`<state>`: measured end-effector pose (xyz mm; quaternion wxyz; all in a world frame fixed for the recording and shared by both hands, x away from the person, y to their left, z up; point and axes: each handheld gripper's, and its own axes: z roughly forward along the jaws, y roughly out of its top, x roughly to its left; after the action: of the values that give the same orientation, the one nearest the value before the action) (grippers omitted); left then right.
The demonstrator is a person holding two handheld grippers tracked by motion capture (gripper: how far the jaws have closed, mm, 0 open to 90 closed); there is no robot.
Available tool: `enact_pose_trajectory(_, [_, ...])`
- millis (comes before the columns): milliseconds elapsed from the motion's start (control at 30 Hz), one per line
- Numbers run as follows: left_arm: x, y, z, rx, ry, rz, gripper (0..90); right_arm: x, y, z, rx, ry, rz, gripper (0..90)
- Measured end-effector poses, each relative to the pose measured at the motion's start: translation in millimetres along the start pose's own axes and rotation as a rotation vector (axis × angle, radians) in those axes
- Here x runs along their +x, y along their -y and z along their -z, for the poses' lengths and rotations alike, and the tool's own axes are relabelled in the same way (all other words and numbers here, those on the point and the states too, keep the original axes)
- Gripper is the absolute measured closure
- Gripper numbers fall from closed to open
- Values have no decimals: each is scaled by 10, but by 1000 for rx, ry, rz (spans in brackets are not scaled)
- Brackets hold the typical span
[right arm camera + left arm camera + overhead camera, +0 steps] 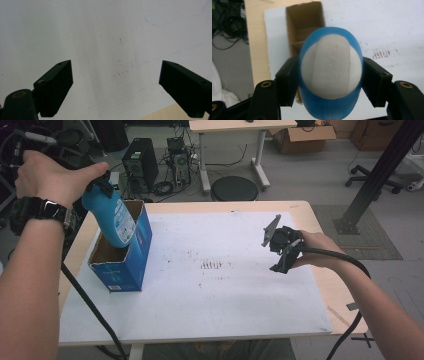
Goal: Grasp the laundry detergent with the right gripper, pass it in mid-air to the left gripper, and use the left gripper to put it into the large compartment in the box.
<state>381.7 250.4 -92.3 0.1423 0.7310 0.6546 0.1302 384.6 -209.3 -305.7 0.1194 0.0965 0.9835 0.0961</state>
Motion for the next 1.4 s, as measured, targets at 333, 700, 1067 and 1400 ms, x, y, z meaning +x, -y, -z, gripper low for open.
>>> enact_pose_trajectory(333, [138,10,-132,14,-62,63,381,-57,272,28,31,-2,-30,117])
enact_pose_trajectory(700, [182,84,-454,47,-69,65,381,-63,358,15,43,-5,-30,118])
enact_pose_trajectory(1067, [219,234,-942,99,-68,64,381,-43,383,-23,54,-14,-41,120])
enact_pose_trajectory(1400, [212,341,-1277,133,-60,67,382,-21,377,-67,62,-20,-38,121])
